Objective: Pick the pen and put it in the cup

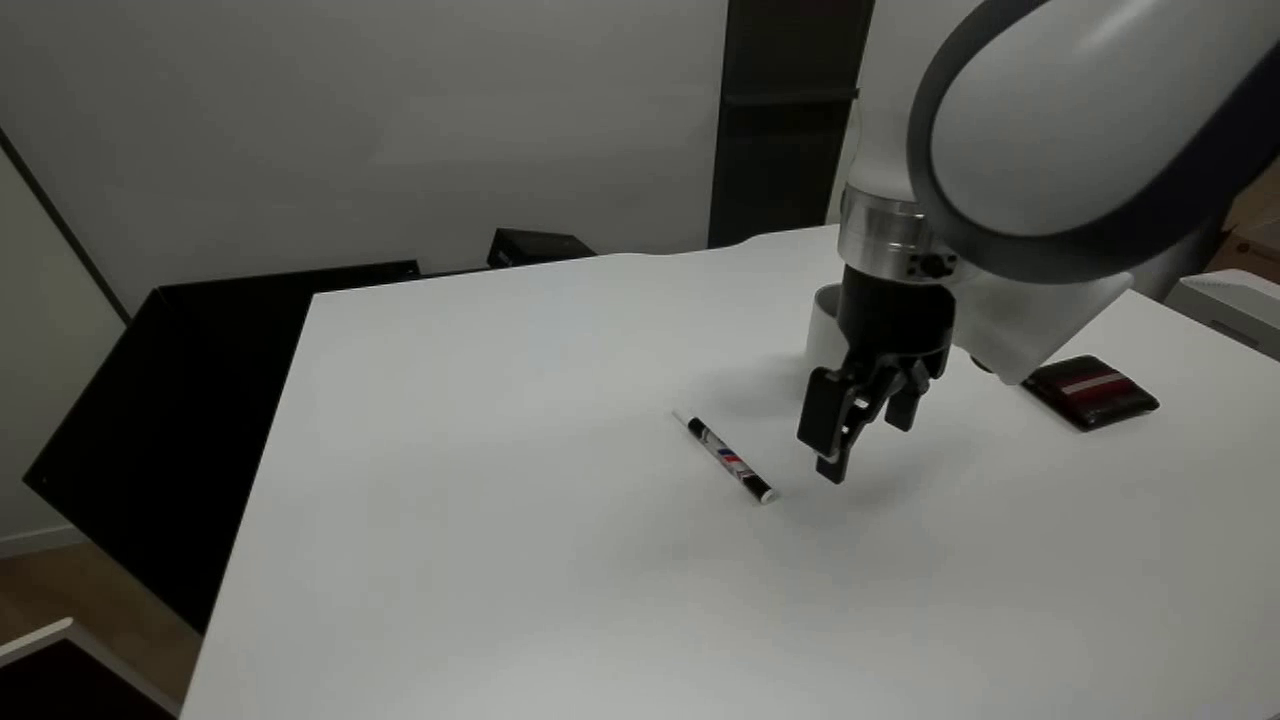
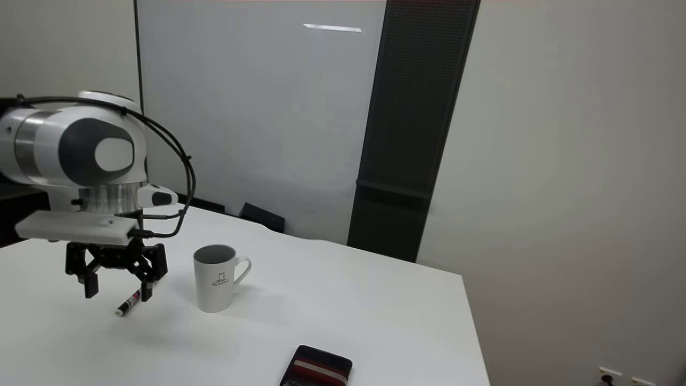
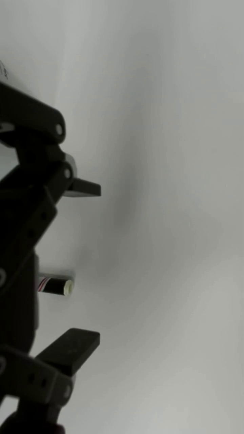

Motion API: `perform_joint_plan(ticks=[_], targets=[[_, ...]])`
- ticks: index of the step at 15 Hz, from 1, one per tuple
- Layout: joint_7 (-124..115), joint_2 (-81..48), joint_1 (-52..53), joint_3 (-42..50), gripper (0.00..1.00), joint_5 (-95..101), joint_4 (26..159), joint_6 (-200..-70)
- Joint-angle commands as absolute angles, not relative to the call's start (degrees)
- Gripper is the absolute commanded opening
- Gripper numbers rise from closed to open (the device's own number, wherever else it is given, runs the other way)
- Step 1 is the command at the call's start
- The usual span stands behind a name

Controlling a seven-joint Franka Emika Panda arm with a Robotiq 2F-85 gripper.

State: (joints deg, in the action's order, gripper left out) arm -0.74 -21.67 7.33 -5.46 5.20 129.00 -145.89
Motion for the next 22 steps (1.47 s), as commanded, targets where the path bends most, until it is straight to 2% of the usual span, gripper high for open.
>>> perform_joint_plan(ticks=[1, 10, 16, 22], targets=[[-2.3, -28.6, 8.4, -3.5, 1.0, 7.2, 122.4, -147.5], [-3.8, -38.1, 12.3, -1.8, 1.0, 8.3, 109.5, -140.8], [-5.2, -40.1, 14.0, -2.0, 1.0, 7.5, 107.9, -139.9], [-17.1, -41.2, 16.6, 0.5, 1.0, 6.0, 107.6, -140.2]])
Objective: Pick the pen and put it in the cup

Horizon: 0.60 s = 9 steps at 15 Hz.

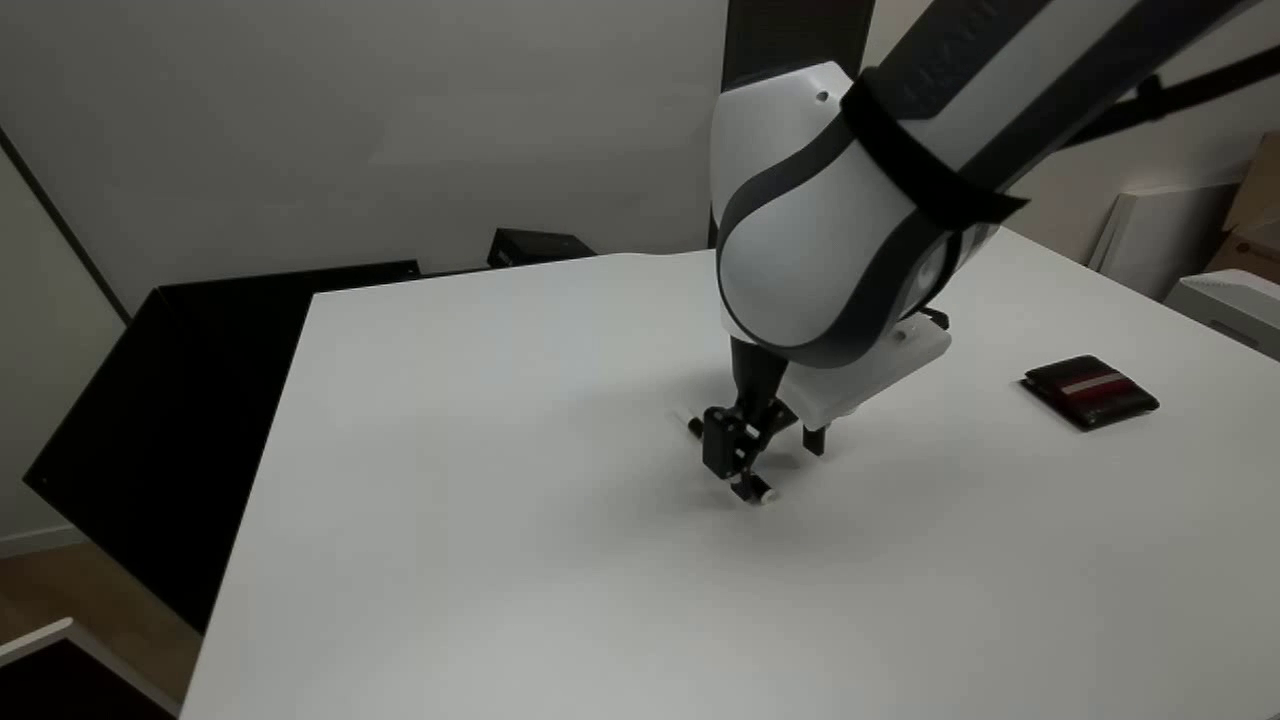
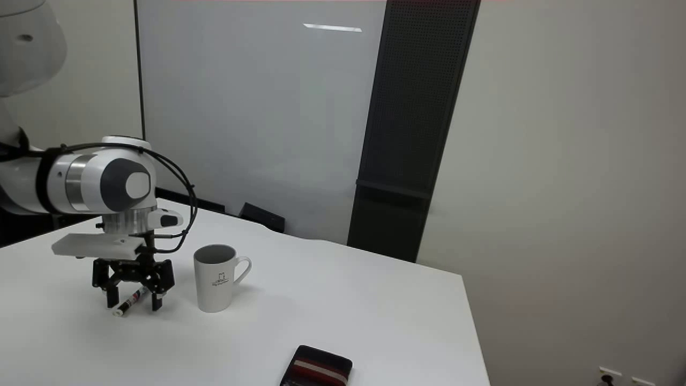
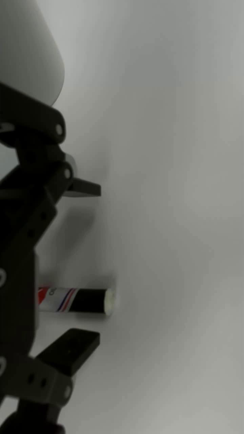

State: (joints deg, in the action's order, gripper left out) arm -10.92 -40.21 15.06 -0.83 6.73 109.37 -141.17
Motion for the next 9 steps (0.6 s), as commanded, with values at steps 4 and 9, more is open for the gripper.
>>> perform_joint_plan(ticks=[4, 9], targets=[[-19.2, -41.4, 16.6, 0.0, 1.0, 5.1, 107.5, -140.1], [-16.5, -41.3, 15.0, -1.7, 1.0, 2.3, 107.9, -142.0]])
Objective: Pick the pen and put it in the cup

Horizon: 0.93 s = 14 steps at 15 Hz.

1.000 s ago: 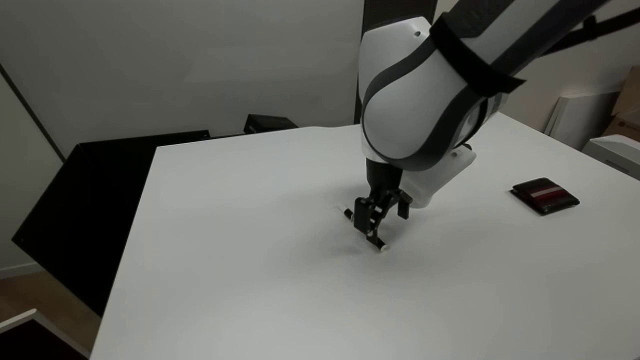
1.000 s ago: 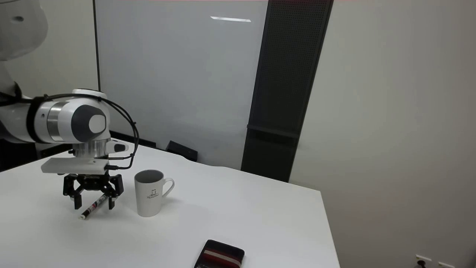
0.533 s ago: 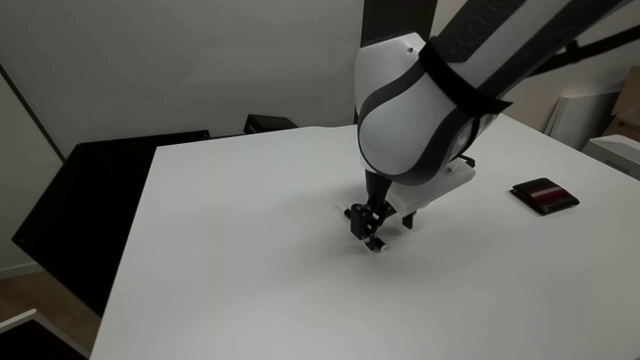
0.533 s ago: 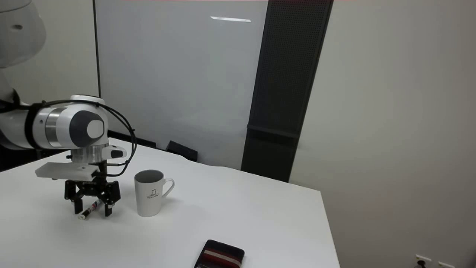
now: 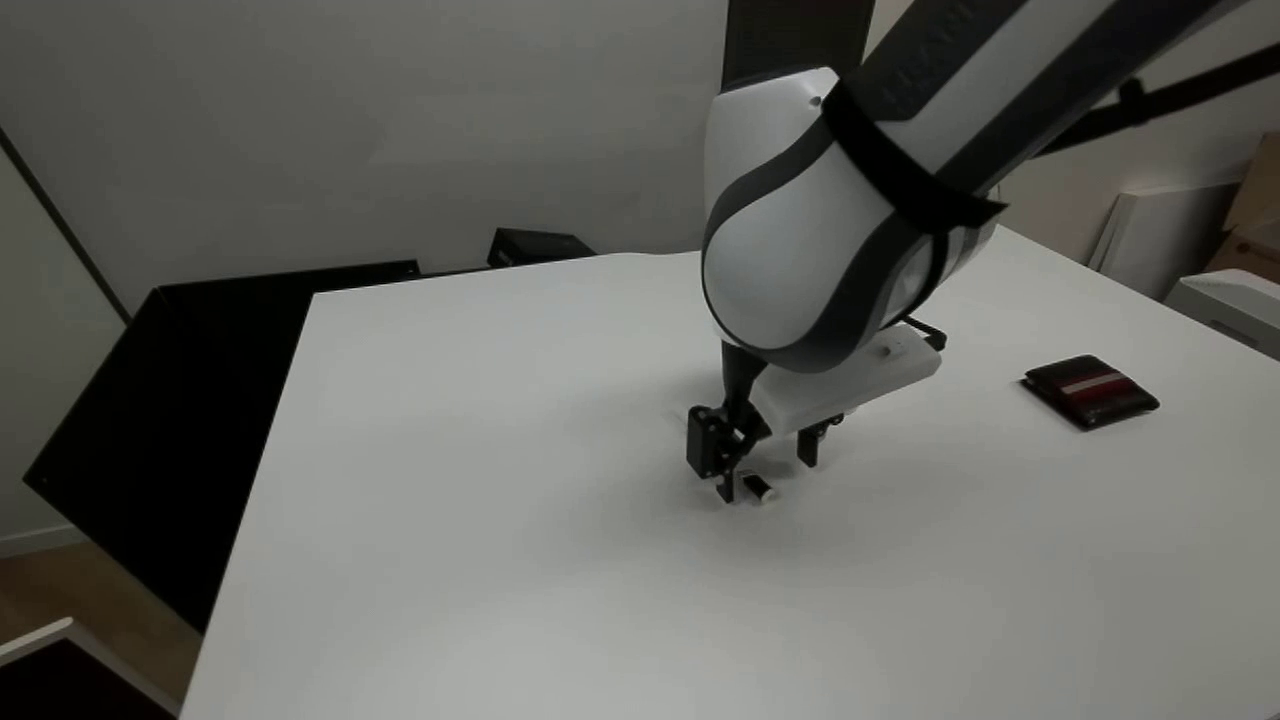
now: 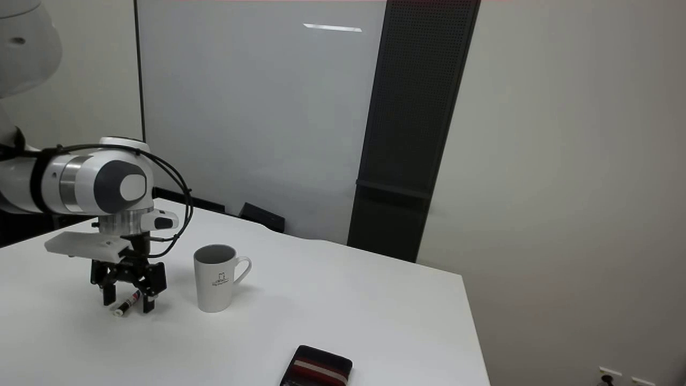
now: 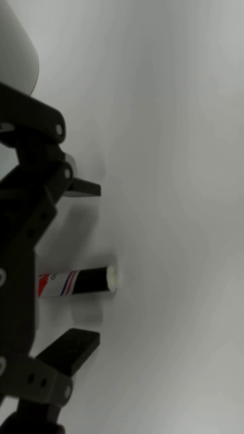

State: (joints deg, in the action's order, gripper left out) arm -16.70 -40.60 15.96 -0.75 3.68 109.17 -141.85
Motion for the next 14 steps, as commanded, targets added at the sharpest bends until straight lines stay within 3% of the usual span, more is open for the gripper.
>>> perform_joint_plan(ticks=[1, 4, 5, 7, 14], targets=[[-16.3, -41.3, 14.9, -1.8, 1.0, 1.9, 107.9, -142.1], [-15.7, -41.2, 14.9, -1.8, 1.0, 1.6, 108.0, -142.6], [-15.4, -41.1, 14.9, -1.8, 0.75, 1.6, 108.0, -142.8], [-15.1, -40.9, 15.0, -1.8, 0.69, 1.7, 108.3, -143.3], [-15.1, -40.6, 15.0, -1.5, 0.26, 1.8, 108.7, -143.3]])
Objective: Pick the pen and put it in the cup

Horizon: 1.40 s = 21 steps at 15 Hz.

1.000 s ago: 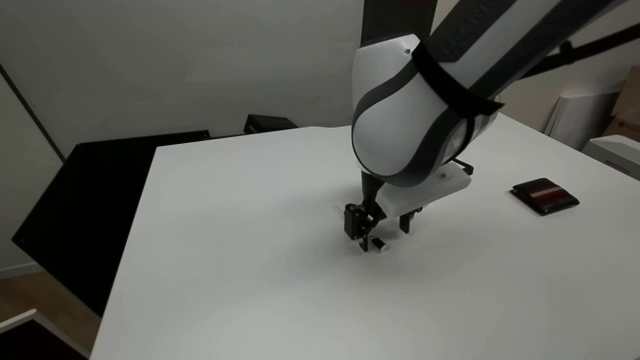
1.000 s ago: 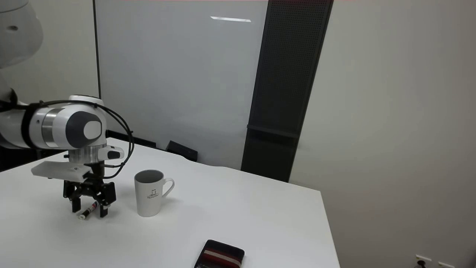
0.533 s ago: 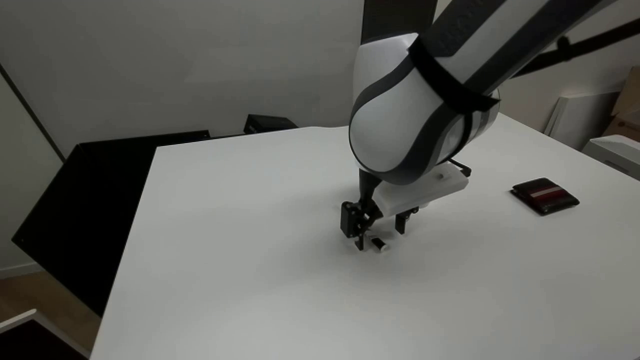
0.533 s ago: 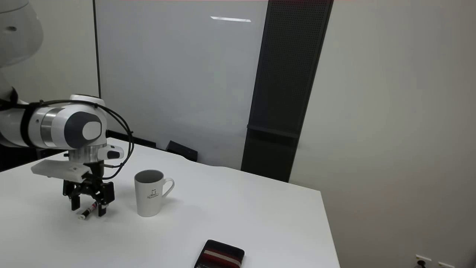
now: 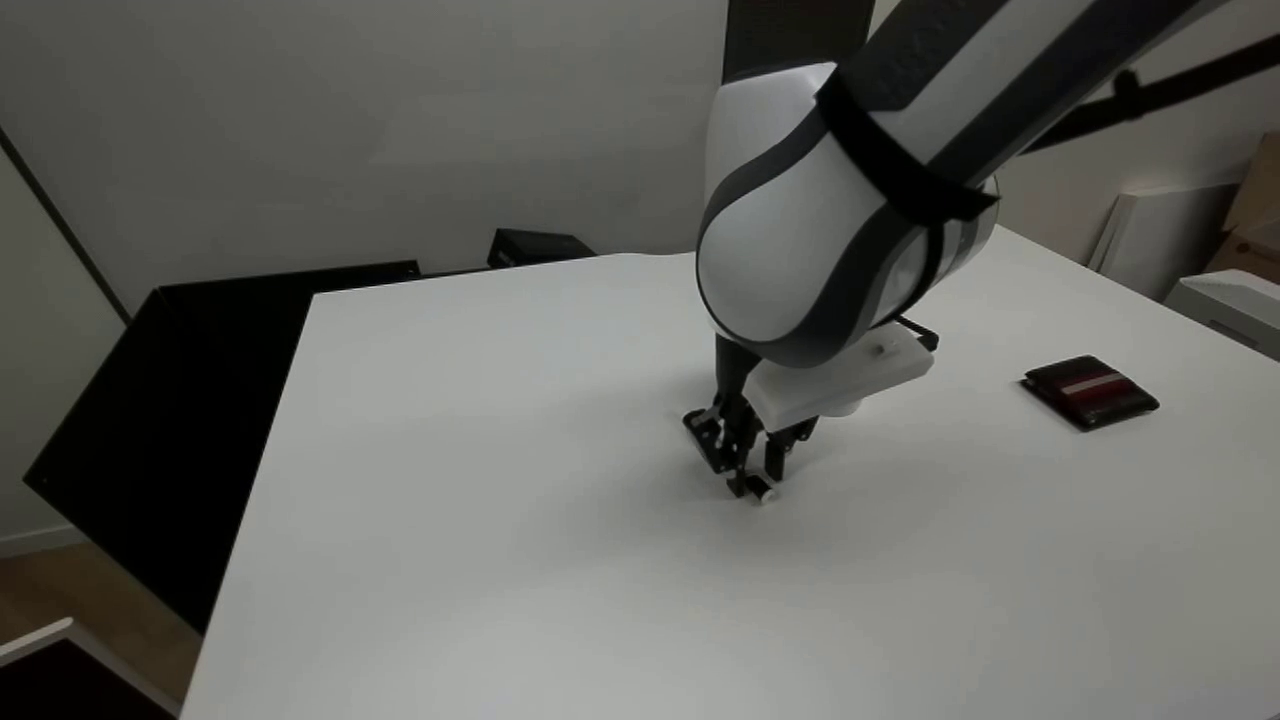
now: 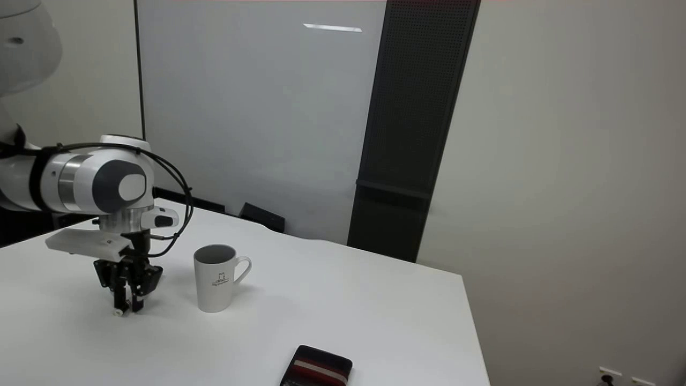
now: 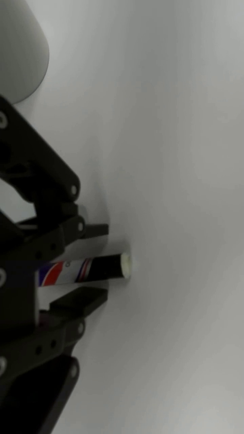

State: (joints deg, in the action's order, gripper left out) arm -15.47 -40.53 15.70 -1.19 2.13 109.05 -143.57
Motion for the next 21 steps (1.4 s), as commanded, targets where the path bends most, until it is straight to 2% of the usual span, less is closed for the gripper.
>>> perform_joint_plan(ticks=[1, 4, 5, 10, 16, 21], targets=[[-15.2, -40.6, 14.9, -1.5, 0.21, 1.8, 108.8, -143.3], [-15.0, -40.4, 14.6, -1.4, 0.04, 1.8, 108.5, -142.6], [-15.0, -40.4, 14.6, -1.2, 0.07, 1.9, 108.2, -142.3], [-16.0, -39.6, 15.1, 0.7, 0.07, 3.7, 105.4, -139.1], [-21.0, -38.0, 12.8, 0.8, 0.07, -1.2, 96.2, -122.7], [-23.0, -34.1, 10.6, 0.9, 0.07, -3.2, 93.0, -117.8]])
